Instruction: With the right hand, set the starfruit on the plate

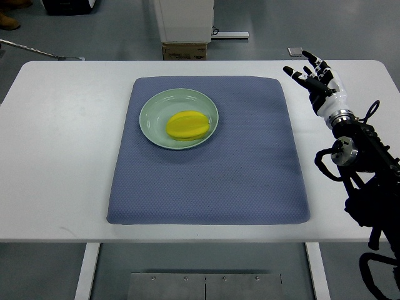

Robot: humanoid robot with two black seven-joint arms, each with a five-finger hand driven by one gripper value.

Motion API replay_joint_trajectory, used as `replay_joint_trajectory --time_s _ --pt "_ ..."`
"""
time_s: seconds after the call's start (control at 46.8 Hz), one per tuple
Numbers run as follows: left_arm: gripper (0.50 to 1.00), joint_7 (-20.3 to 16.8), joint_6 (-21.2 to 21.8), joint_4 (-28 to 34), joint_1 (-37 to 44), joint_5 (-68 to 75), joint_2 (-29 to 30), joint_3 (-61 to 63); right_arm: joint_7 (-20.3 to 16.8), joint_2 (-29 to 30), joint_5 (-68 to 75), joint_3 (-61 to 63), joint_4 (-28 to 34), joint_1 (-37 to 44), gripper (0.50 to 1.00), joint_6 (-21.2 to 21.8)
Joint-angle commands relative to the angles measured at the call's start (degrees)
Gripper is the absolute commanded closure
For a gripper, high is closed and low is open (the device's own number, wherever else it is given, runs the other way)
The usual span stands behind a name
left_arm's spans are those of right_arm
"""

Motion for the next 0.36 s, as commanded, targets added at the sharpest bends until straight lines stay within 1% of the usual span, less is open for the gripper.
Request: replay_joint_trajectory --time_s 0.0,0.064,0.342 --pt "0.500 0.0 0.0 0.0 0.0 0.0 0.0 0.0 1.4 0.0 0.0 -0.1 0.1 -0.1 0.500 -0.1" --pt "0.500 0.0 0.0 0.0 0.0 0.0 0.0 0.0 2.1 0.0 0.0 -0.2 0.1 -0.1 0.500 -0.1" --pt "0.500 0.0 0.0 0.0 0.0 0.0 0.0 0.0 2.3 0.0 0.0 -0.4 0.1 -1.9 0.500 -0.1"
